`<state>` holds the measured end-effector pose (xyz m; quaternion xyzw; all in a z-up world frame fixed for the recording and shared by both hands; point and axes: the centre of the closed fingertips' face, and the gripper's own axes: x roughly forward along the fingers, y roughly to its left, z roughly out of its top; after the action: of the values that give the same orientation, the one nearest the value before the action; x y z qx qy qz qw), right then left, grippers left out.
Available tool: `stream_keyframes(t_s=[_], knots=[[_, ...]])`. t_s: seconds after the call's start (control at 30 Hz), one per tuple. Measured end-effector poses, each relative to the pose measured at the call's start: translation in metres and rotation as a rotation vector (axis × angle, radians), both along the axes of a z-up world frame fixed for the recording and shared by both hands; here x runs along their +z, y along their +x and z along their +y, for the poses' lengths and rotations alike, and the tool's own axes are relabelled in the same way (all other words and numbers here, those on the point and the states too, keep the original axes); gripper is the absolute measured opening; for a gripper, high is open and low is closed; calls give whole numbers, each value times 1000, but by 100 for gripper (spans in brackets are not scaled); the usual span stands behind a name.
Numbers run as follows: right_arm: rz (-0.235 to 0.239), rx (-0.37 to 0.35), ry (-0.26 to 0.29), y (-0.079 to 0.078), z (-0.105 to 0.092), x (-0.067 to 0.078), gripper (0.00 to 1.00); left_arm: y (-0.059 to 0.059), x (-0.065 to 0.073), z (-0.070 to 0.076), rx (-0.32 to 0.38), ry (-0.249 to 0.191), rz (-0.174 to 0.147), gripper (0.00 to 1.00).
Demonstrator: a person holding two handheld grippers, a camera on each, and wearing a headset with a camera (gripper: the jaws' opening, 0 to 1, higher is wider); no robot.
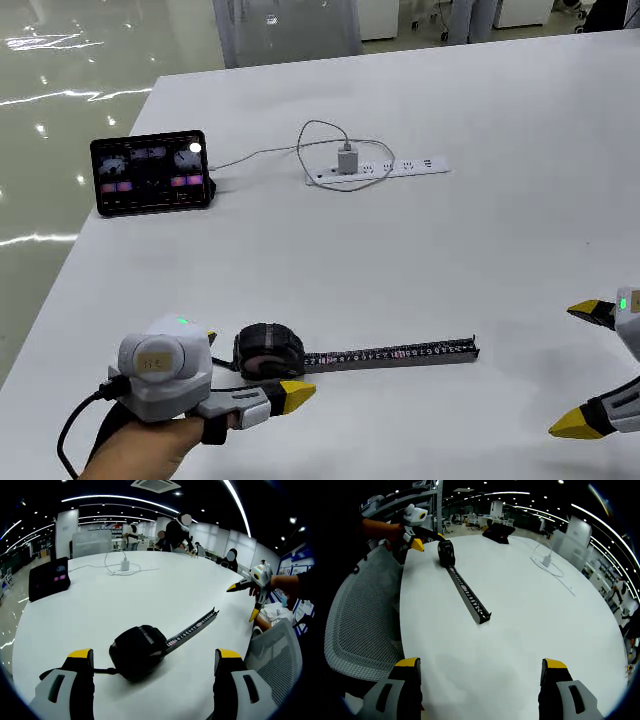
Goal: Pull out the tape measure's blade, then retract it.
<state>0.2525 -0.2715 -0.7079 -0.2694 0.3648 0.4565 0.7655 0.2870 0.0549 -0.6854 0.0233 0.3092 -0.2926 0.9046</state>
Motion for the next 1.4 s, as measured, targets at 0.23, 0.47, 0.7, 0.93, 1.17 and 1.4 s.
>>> stream_keyframes(t_s=[0.23,0.47,0.7,0.93,1.17,1.4], knots=[[-4,63,-40,9,9,2,99,17,2,-3,57,9,8,99],[-13,99,-57,20,18,5,99,37,-2,-12,96,18,3,99],[-14,146,-74,28,29,6,99,42,-12,-12,173,100,-57,99],[-21,178,-83,35,37,4,97,42,-18,-6,295,64,-62,99],[-13,213,-93,40,48,-2,96,48,-18,-4,366,73,-156,99],[-5,244,-97,44,59,-7,93,48,-27,-6,407,21,-139,99]])
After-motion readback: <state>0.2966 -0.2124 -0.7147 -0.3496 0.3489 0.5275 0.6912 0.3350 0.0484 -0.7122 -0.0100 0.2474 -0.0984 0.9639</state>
